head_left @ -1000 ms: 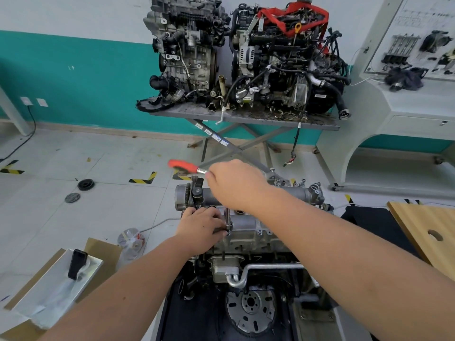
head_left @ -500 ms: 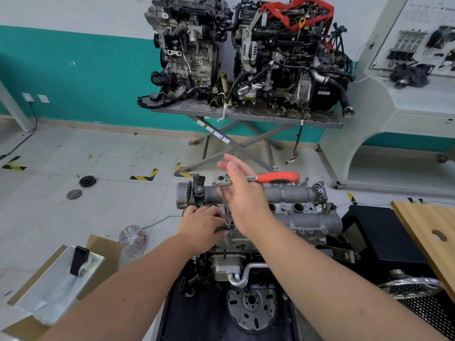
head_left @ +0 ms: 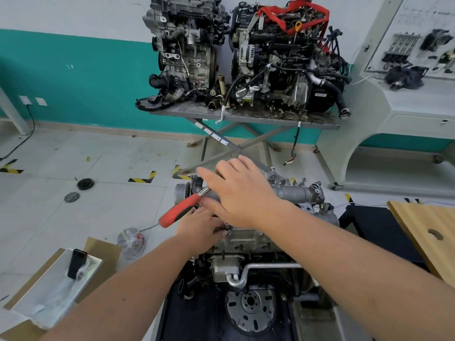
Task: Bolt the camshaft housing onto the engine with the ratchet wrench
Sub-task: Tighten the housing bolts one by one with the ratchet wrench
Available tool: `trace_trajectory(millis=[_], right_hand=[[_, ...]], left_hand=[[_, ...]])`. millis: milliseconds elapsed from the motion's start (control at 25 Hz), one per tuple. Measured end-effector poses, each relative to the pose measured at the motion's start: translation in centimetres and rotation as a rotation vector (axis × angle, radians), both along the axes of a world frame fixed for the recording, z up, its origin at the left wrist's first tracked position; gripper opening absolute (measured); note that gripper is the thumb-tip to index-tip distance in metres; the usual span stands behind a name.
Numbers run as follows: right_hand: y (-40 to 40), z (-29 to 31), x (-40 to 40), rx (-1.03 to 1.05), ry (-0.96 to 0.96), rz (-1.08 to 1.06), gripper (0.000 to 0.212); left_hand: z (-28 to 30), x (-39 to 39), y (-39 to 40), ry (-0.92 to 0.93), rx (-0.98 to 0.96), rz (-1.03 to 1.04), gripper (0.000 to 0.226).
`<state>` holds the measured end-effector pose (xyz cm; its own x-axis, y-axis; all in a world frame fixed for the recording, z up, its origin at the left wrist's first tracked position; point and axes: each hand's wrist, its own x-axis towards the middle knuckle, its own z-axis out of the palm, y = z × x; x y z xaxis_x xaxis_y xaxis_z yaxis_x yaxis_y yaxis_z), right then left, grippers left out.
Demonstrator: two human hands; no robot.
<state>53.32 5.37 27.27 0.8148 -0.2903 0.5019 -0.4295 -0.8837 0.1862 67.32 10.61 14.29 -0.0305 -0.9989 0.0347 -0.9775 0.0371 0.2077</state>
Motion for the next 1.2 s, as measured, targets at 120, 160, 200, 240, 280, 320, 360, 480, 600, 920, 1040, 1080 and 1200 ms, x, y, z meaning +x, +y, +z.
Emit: trace_trajectory(millis=[120, 160, 200, 240, 280, 320, 360, 480, 600, 920, 1040, 1080, 1200], right_hand=[[0.8, 1.5, 0.0, 0.072, 0.183, -0.038, 0.056], [0.9, 1.9, 0.3, 0.108, 0.223, -0.068, 0.052], [0.9, 2.3, 0.7, 0.148, 0.242, -0.097, 0.046], [0.9, 2.6, 1.2, 0.189, 0.238, -0.120, 0.039], [0.7, 2.9, 1.8, 0.259, 0.226, -0.154, 0.033], [0.7, 3.2, 2.2, 0.369, 0.201, -0.200, 0.030], [0.6, 3.4, 2.6, 0.539, 0.151, -0.244, 0.029], [0.5, 3.2, 2.5, 1.493, -0.273, -0.205, 0.018], [1.4, 1.6, 2.0, 2.045, -0.762, 0.012, 0.023], [1.2, -3.0, 0.8, 1.029, -0.836, 0.101, 0.029], [-0.3, -3.3, 0.4, 0.196, -0.577, 0.204, 0.025], [-0.7, -3.0, 0.4, 0.089, -0.497, 0.205, 0.027], [-0.9, -1.6, 0.3, 0.065, -0.275, 0.180, 0.030]], left_hand=[[-0.2, 0.2, -0.1, -0.069, 0.015, 0.009, 0.032], [-0.2, 0.1, 0.0, -0.067, 0.014, 0.017, 0.033], [-0.2, 0.0, 0.0, -0.059, 0.013, 0.025, 0.033], [-0.1, 0.0, 0.0, -0.049, 0.009, 0.031, 0.033], [-0.1, 0.0, 0.0, -0.037, 0.007, 0.038, 0.033], [-0.2, 0.0, 0.0, -0.030, 0.010, 0.039, 0.033], [-0.2, 0.0, -0.1, -0.029, 0.010, 0.036, 0.033], [-0.3, 0.1, -0.1, -0.037, 0.000, 0.028, 0.033], [-0.4, 0.0, 0.0, -0.050, 0.001, 0.023, 0.033], [-0.3, 0.0, 0.0, -0.032, -0.022, 0.016, 0.031], [-0.4, 0.0, 0.1, -0.048, -0.048, 0.023, 0.028], [-0.5, 0.1, 0.1, -0.070, -0.046, 0.022, 0.026], [-1.0, 0.3, -0.3, -0.026, -0.039, 0.006, 0.026]])
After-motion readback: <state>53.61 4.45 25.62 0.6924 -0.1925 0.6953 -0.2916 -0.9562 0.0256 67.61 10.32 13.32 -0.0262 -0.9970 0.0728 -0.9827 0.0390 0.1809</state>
